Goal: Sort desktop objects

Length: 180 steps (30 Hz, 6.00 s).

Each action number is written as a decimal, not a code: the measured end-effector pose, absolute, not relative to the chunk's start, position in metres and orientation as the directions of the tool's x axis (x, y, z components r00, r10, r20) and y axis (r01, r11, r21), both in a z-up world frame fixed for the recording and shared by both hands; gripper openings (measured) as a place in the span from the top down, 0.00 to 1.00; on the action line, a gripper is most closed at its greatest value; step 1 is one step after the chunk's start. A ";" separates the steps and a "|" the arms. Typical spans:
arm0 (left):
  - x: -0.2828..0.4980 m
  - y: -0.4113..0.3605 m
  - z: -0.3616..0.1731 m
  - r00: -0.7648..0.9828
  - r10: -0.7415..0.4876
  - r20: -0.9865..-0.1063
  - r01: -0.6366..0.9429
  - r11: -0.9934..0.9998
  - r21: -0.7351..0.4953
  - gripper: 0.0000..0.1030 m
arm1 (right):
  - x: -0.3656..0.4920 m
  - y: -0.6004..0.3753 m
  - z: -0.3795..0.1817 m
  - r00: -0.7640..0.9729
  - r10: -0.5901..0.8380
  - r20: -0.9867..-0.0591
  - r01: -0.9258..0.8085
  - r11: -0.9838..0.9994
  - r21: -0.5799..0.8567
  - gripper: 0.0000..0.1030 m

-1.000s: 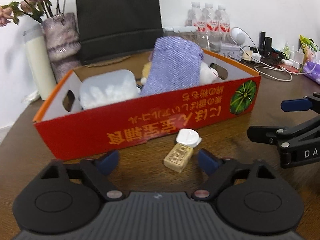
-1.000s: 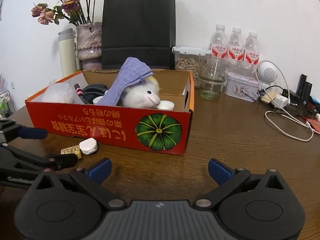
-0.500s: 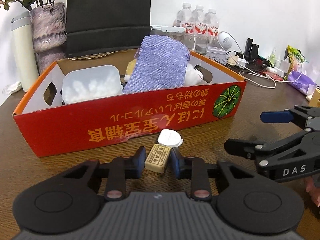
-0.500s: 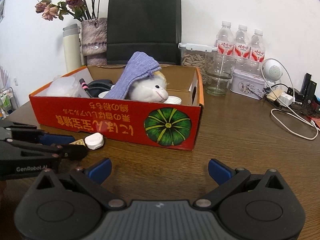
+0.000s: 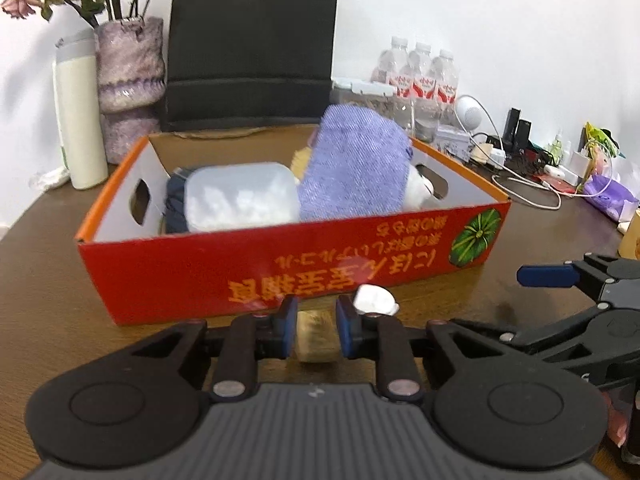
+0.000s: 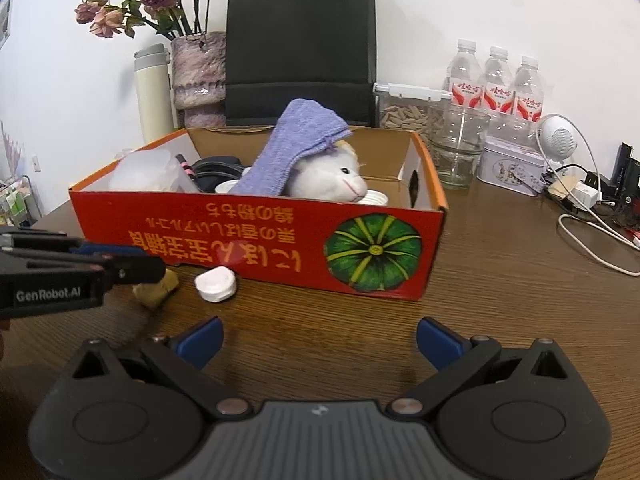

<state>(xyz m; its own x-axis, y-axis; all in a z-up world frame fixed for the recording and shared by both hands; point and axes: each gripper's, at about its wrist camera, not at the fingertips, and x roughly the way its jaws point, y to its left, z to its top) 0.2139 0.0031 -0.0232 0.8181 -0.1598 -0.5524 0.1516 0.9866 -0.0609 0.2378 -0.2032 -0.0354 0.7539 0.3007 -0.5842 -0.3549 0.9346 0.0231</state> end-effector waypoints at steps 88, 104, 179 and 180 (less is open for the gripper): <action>0.292 0.029 0.028 0.932 0.012 -0.363 -0.027 0.999 -0.038 0.65 | 0.327 -0.141 0.019 0.852 0.379 -0.361 -0.398 0.917 0.022 0.74; 0.296 0.030 0.023 0.917 0.008 -0.399 -0.024 0.999 -0.036 0.60 | 0.327 -0.140 0.016 0.852 0.369 -0.372 -0.395 0.919 0.007 0.73; 0.132 0.018 -0.007 0.908 0.066 -0.414 -0.080 0.997 -0.016 0.00 | 0.170 -0.186 -0.006 0.828 0.315 -0.464 -0.348 0.937 0.014 0.00; 0.132 0.017 -0.007 0.908 0.068 -0.413 -0.081 0.997 -0.014 0.00 | 0.170 -0.186 -0.006 0.828 0.314 -0.464 -0.348 0.937 0.013 0.00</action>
